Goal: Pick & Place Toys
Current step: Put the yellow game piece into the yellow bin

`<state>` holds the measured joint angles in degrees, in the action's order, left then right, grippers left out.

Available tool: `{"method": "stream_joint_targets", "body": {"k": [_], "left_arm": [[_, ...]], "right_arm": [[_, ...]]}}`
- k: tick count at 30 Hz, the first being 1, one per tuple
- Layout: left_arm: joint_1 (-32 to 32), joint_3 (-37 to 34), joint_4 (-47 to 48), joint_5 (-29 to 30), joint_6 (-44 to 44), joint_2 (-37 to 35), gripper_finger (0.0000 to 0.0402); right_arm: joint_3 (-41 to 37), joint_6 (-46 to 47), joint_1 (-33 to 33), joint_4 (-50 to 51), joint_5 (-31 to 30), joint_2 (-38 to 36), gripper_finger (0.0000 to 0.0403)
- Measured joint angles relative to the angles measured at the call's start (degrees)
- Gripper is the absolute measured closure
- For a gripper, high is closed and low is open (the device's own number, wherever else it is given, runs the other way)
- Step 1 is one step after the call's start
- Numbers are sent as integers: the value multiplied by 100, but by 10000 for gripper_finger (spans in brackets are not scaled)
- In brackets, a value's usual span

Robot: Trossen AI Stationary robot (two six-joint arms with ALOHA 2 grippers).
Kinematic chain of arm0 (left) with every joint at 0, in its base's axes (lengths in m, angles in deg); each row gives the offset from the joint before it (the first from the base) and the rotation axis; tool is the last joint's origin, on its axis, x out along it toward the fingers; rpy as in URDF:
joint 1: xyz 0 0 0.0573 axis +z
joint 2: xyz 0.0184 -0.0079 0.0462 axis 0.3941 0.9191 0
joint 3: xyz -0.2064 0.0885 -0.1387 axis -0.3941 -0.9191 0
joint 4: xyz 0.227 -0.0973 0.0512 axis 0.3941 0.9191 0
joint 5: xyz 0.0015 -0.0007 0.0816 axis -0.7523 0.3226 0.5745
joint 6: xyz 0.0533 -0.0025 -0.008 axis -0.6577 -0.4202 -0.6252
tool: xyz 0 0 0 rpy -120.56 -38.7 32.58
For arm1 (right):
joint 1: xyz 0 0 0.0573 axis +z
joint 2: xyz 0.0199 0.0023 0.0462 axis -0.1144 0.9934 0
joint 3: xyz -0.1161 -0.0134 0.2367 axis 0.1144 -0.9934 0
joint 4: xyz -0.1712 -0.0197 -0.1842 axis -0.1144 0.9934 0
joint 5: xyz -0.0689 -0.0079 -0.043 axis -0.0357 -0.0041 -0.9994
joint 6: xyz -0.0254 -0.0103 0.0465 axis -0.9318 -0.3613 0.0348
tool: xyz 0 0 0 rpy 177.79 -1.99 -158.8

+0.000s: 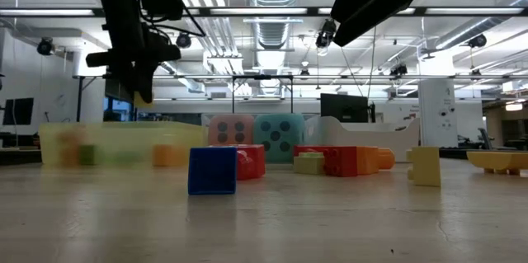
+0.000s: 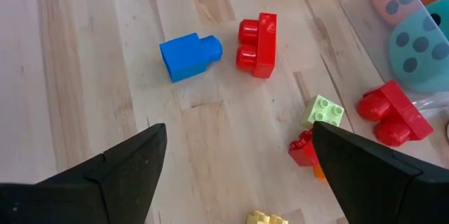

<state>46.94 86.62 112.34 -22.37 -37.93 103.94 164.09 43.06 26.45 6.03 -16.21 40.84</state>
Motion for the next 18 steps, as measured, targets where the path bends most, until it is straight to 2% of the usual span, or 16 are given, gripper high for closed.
{"method": "stream_joint_targets", "body": {"k": [6, 11, 18], "left_arm": [[7, -7, 64, 58, 446, 59, 320], [4, -7, 278, 59, 768, 449, 320], [4, -7, 338, 33, 420, 1004, 320]], "right_arm": [[-23, 116, -2, -8, 2, 0, 50], [-25, 148, -2, -12, 2, 0, 50], [-29, 71, -2, -12, 1, 0, 50]]}}
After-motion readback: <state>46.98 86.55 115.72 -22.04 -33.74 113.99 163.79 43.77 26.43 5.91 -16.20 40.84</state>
